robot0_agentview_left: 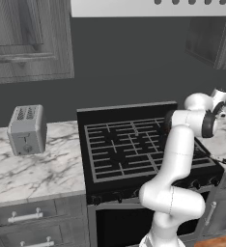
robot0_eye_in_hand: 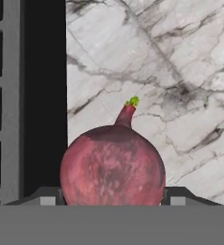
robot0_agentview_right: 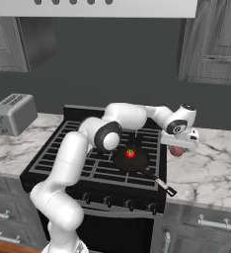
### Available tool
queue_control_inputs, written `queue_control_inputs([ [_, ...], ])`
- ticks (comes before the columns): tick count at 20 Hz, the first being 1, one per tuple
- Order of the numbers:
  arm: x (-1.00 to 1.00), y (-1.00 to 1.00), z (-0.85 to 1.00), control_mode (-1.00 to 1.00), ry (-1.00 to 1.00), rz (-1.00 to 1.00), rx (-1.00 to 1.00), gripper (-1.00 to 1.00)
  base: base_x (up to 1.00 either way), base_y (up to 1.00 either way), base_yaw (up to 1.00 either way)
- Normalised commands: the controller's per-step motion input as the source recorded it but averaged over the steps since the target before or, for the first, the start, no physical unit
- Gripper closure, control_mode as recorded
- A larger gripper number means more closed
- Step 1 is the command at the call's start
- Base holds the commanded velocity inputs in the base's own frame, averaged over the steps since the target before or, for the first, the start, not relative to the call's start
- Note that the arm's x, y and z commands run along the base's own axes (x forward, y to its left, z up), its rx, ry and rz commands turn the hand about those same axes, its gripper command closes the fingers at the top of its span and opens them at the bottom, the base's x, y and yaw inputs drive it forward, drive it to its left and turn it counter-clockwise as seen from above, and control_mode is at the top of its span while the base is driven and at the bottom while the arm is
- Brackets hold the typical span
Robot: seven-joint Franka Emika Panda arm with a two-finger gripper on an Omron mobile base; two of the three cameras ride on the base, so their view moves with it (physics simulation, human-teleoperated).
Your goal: Place the pan on the front right burner on the stove. Then place the tomato and the onion in the pan and turn on the front right burner.
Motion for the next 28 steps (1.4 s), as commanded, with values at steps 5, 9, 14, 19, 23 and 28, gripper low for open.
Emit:
queue_control_inputs([
  [5,-0.17,0.0,0.45,-1.0,0.0,0.0,0.01,1.0,0.0,0.0,0.0],
  [9,-0.35,0.0,0.35,-1.0,-0.02,0.0,0.0,1.0,0.0,0.0,0.0],
  [14,-0.54,0.04,0.31,-1.0,-0.08,0.0,0.0,1.0,0.0,0.0,0.0],
  [19,-0.52,0.3,0.28,-1.0,-0.08,0.0,0.0,1.0,0.0,0.0,0.0],
  [23,-0.57,0.41,0.22,-1.0,-0.08,0.0,0.0,1.0,0.0,0.0,0.0],
  [28,-0.61,0.37,0.16,-1.0,-0.08,0.0,0.0,1.0,0.0,0.0,0.0],
])
